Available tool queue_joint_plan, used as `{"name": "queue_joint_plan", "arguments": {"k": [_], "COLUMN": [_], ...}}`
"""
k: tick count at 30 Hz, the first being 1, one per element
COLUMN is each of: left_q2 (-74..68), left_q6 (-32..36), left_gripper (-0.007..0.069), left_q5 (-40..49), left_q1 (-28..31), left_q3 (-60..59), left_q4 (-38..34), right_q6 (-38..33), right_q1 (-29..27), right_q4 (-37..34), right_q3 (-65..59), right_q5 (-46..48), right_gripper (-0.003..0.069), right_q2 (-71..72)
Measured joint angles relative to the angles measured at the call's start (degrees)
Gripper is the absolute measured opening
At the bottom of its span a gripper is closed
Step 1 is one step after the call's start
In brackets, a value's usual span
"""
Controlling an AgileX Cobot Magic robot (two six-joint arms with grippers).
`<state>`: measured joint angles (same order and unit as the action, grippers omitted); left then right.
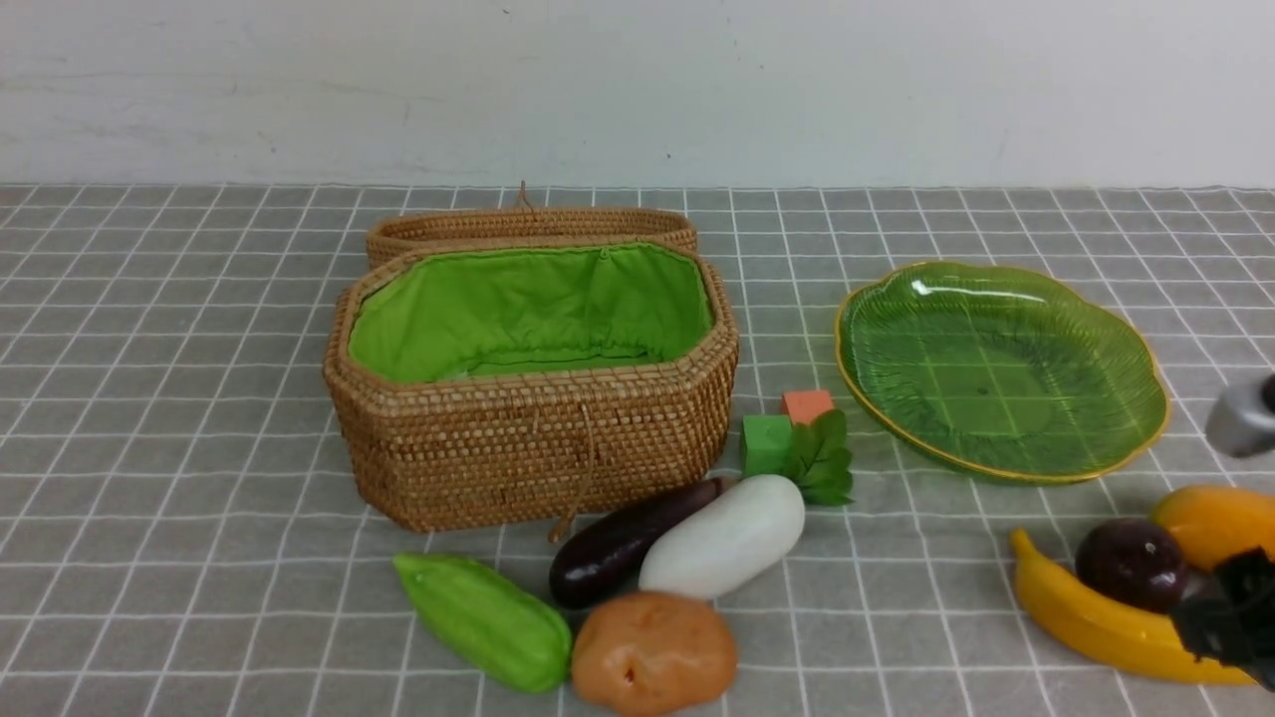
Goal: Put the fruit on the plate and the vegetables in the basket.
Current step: Use the right arm to grab a mangosteen and put it into the right plate
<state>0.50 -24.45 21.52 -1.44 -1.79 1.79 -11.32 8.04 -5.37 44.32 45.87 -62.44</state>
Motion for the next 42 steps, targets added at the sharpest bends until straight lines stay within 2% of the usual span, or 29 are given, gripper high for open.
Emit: {"name": "queue_joint_plan", "arguments": {"k": [2,4,5,7,8,9,10,13,18,23,33,39,42], "left_q2": [0.0,0.0,0.0,0.0,0.0,0.0,0.0,0.0,0.0,0.0,0.0,0.0,0.0], "left_q6": [0.0,0.0,0.0,0.0,0.0,0.0,0.0,0.0,0.0,0.0,0.0,0.0,0.0], "left_gripper": [0.0239,0.0239,0.0239,0.0239,0.0239,0.0239,0.0239,0.0239,0.0239,0.0239,0.0239,0.0239,0.0239], "left_q5": [0.0,0.0,0.0,0.0,0.0,0.0,0.0,0.0,0.0,0.0,0.0,0.0,0.0], "left_q1": [0.0,0.0,0.0,0.0,0.0,0.0,0.0,0.0,0.0,0.0,0.0,0.0,0.0], "left_q3": [0.0,0.0,0.0,0.0,0.0,0.0,0.0,0.0,0.0,0.0,0.0,0.0,0.0], "left_q4": [0.0,0.0,0.0,0.0,0.0,0.0,0.0,0.0,0.0,0.0,0.0,0.0,0.0], "right_q6": [0.8,2.8,3.2,11.3,12.9,19.6,22.2,25.2,26.0,26.0,25.9,23.4,22.2], "right_q1": [0.0,-0.1,-0.3,-2.0,-2.4,-4.2,-5.0,-6.2,-6.3,-6.3,-6.3,-6.3,-6.3], "right_q4": [-0.1,0.2,0.2,0.6,0.7,1.2,1.5,1.8,2.2,2.6,2.6,2.6,2.6], "right_q3": [2.9,5.5,5.7,8.8,9.2,10.9,11.6,12.8,13.2,13.7,14.2,19.7,23.1], "right_q5": [-0.2,-1.0,-1.1,-2.3,-2.5,-3.1,-3.2,-4.3,-7.9,-10.0,-6.1,-2.3,-3.4], "right_gripper": [0.0654,0.0676,0.0676,0.0675,0.0673,0.0665,0.0659,0.0645,0.0622,0.052,0.0517,0.0517,0.0517], "right_q2": [-4.2,-8.7,-8.7,-14.6,-16.1,-19.9,-22.1,-27.3,-32.4,-34.7,-28.3,-23.8,-24.8]}}
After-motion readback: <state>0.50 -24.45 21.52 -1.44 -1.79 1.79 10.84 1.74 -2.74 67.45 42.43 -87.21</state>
